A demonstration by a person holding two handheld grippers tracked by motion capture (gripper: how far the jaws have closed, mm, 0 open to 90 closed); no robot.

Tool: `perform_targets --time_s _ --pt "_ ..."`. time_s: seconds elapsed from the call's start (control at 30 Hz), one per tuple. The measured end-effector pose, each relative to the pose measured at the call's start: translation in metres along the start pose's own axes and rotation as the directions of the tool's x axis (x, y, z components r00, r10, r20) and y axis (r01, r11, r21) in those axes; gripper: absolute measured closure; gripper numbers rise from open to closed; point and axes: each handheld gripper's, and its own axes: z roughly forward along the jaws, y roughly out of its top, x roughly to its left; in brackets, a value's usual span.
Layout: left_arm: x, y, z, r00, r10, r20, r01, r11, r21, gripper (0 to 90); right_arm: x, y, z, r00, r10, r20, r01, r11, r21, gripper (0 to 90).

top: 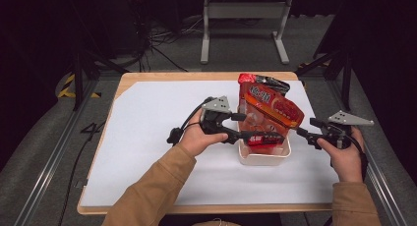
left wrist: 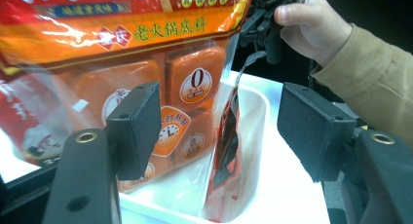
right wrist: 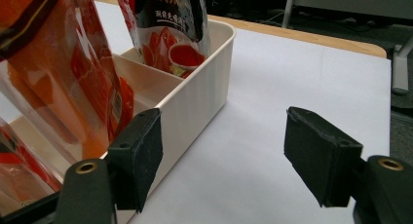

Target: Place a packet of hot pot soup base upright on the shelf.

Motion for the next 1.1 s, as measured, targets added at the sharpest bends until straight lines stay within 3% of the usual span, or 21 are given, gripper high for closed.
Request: perform_targets --time_s 0.4,0.6,0.7,0.97,1.03,1.07,1.1 --pt "-0.008 -0.006 -0.053 0.9947 -0.024 -0.1 0.022 0.9995 -0.023 27.5 0.003 0.001 0.002 1.0 -0.008 -0.005 0.008 1.0 0.008 30.0" --pt "-0.009 -0.016 -0.09 0.9844 -0.038 -0.172 0.03 0.9984 -0.048 24.7 0.003 0.0 0.002 1.0 -0.005 -0.008 0.005 1.0 0.011 29.8" --pt "-0.01 -0.019 -0.1 0.9803 -0.043 -0.193 0.034 0.998 -0.053 23.2 0.004 0.0 0.002 0.9999 -0.005 -0.009 0.005 1.0 0.012 29.6" --pt "-0.009 -0.038 -0.14 0.9552 -0.057 -0.29 0.046 0.9979 -0.045 20.4 0.003 0.0 -0.001 0.9999 0.0 -0.016 0.0 1.0 0.008 27.3" --pt "-0.009 -0.045 -0.149 0.9434 -0.035 -0.33 0.027 0.9992 -0.031 19.2 0.003 0.0 -0.001 0.9998 0.0 -0.019 0.001 1.0 0.011 26.6" --pt "-0.009 -0.045 -0.149 0.9434 -0.035 -0.33 0.027 0.9992 -0.031 19.0 0.003 0.0 -0.001 0.9998 0.0 -0.019 0.001 1.0 0.011 26.6" --pt "-0.009 -0.048 -0.154 0.9369 -0.025 -0.349 0.018 0.9996 -0.023 18.8 0.003 0.0 -0.001 0.9997 -0.005 -0.025 0.005 1.0 0.004 25.9"
